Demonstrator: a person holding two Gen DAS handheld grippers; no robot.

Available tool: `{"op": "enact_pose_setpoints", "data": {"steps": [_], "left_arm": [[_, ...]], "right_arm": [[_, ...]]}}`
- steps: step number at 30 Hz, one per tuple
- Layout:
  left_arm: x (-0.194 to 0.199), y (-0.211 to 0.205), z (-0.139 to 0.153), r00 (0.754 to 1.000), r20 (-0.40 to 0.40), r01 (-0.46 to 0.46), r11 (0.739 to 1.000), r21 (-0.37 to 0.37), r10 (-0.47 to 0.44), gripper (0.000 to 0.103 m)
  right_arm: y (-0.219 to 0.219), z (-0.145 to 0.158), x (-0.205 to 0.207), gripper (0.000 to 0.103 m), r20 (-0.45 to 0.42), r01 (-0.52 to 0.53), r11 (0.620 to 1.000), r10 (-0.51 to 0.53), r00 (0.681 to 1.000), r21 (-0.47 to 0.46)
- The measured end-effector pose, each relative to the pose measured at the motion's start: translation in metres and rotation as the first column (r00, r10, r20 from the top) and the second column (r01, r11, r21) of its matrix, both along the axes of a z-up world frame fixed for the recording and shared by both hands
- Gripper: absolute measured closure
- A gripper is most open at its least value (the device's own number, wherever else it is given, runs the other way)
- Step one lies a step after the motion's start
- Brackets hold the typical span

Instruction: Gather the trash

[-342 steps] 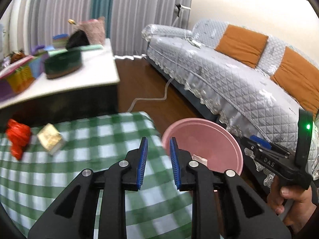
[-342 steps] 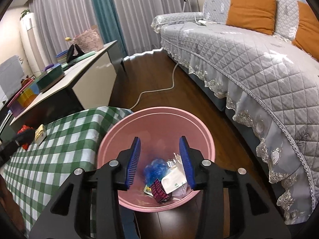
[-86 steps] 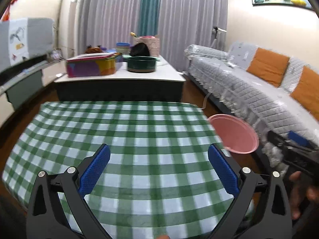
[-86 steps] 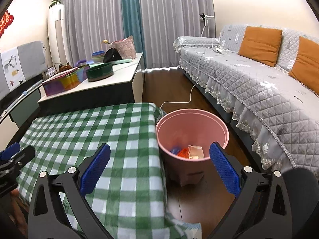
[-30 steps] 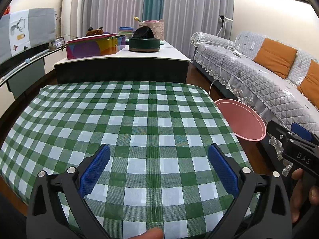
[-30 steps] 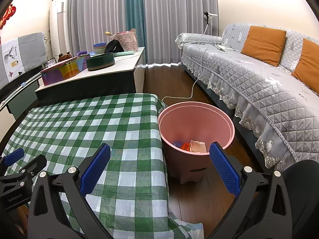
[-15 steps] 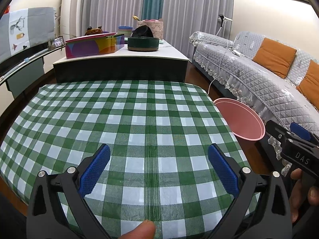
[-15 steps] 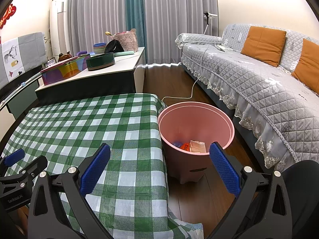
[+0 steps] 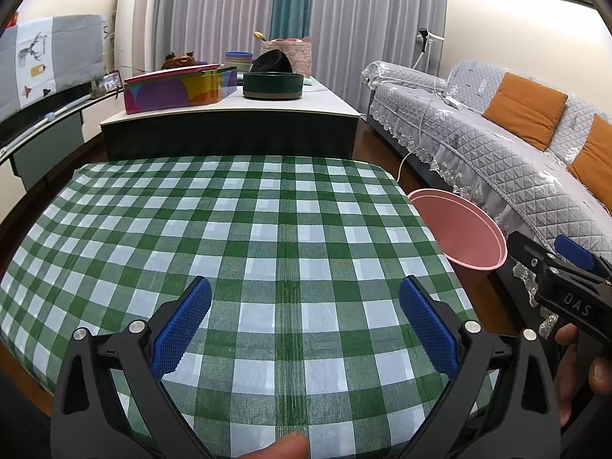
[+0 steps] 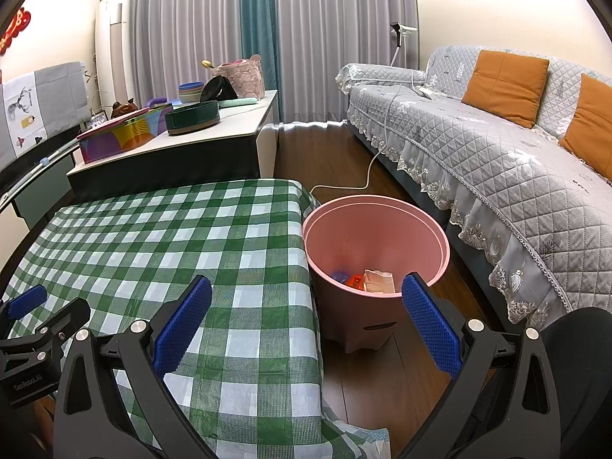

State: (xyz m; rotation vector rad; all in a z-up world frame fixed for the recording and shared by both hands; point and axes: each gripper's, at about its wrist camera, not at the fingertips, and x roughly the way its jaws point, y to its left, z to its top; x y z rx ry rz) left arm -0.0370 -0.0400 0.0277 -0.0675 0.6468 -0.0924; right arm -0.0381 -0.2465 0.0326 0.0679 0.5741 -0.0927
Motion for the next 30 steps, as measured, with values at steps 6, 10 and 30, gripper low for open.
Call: {"op": "enact_pose_setpoints", "data": {"steps": [6, 10, 30], "left_arm": [[-0.0002, -0.0005, 0.0003, 1.000, -0.001, 0.001, 1.000, 0.000, -0.001, 0.008], [-0.0003, -0.0005, 0.0003, 1.000, 0.000, 0.001, 1.000, 0.000, -0.001, 0.008], [0.0052, 0.0003, -0.0016, 1.000, -0.014, 0.003, 1.000, -0.005, -0.003, 0.008]], "right_arm": [[-0.0002, 0.0000, 0.0000, 0.005, 0.000, 0.000, 1.000, 0.000, 1.000, 0.000], [-0.0001, 0.0001, -0.0001, 0.005, 0.000, 0.000, 1.000, 0.000, 1.000, 0.000], [0.0000, -0.0002, 0.0000, 0.005, -0.002, 0.000, 1.000, 0.000, 1.000, 0.000]]}}
